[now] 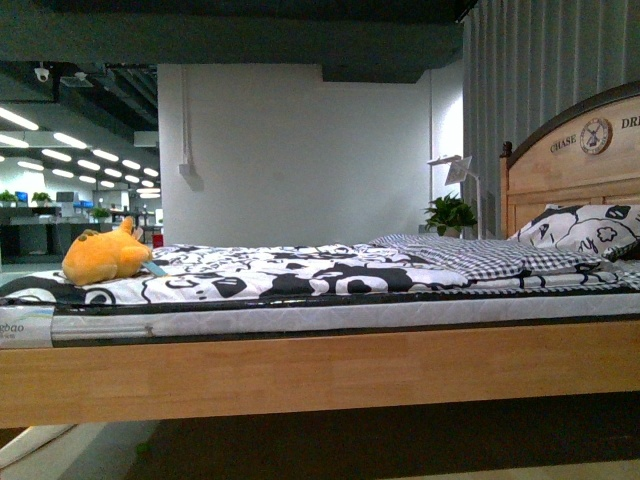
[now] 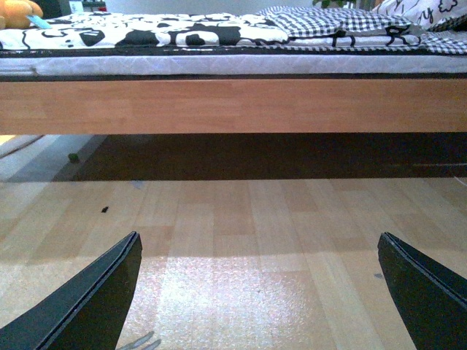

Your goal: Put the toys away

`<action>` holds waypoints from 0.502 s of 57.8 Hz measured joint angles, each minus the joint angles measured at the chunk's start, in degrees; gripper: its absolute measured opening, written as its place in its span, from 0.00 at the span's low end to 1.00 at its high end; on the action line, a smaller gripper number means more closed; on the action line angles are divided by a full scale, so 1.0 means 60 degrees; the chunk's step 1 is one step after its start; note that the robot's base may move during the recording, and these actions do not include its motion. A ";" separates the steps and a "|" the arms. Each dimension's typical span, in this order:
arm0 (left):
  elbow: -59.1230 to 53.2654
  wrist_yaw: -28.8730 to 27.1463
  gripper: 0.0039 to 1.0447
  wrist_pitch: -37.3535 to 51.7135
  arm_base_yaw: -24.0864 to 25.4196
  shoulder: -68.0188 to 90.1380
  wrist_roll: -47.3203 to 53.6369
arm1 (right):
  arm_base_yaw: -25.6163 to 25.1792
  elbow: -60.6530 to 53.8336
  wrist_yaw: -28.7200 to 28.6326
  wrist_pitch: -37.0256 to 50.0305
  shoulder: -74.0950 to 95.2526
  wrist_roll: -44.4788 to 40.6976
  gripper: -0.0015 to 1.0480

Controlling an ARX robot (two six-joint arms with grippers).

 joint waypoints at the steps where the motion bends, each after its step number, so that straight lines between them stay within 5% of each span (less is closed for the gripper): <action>1: 0.0000 0.0000 0.94 0.0000 0.0000 0.0000 0.0000 | 0.0000 0.0000 0.0000 0.0000 0.0000 0.0000 0.94; 29: 0.0000 0.0000 0.94 0.0000 0.0000 0.0000 0.0000 | 0.0000 0.0000 0.0004 0.0000 0.0000 0.0000 0.94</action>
